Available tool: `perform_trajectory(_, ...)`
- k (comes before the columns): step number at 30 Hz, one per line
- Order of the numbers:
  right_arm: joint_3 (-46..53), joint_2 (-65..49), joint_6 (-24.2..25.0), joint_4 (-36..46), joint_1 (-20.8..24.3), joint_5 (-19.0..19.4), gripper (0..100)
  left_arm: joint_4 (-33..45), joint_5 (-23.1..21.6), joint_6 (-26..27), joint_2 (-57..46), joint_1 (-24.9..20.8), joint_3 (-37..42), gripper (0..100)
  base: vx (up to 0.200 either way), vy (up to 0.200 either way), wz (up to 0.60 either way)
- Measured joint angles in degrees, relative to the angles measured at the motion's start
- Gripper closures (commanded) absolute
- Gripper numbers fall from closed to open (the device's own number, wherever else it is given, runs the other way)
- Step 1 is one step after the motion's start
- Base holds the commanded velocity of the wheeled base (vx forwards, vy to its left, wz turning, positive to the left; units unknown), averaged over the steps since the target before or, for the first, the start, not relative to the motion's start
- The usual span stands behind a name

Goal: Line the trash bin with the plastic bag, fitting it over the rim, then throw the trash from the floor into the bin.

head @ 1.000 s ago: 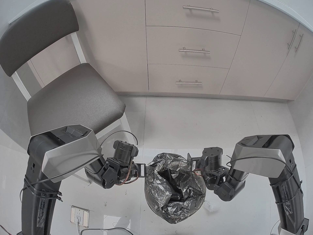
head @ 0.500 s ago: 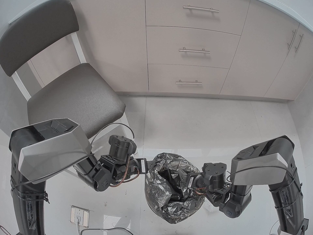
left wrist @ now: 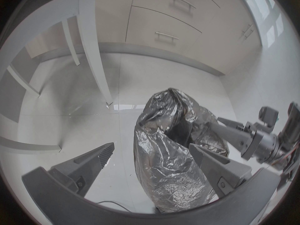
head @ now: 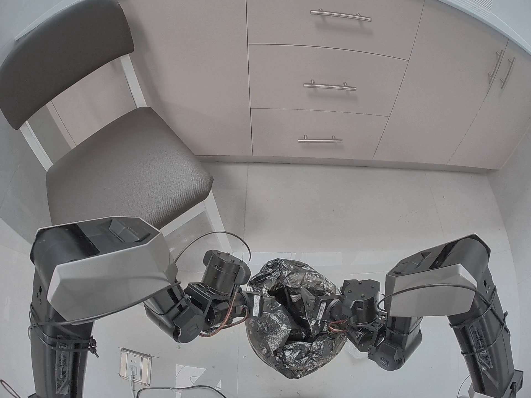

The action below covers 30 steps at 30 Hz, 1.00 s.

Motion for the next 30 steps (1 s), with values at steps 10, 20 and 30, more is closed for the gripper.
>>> perform_trajectory(10, -1.43, 0.17, 0.32, 0.0, -0.65, -0.38, 0, 0.77, 0.88, 6.61, 3.44, -2.86, -0.22, 0, 0.0, 0.0, 0.0)
perform_trajectory(20, -2.06, 0.23, 0.44, 0.0, -0.65, -0.52, 0, 6.33, 4.34, 9.7, 6.29, -2.49, -2.38, 0, 0.0, 0.0, 0.0)
perform_trajectory(30, -2.15, 0.28, 0.46, 0.0, -0.65, -0.57, 0, 27.72, 7.52, 6.33, 6.25, -2.27, -10.69, 0, 0.0, 0.0, 0.0)
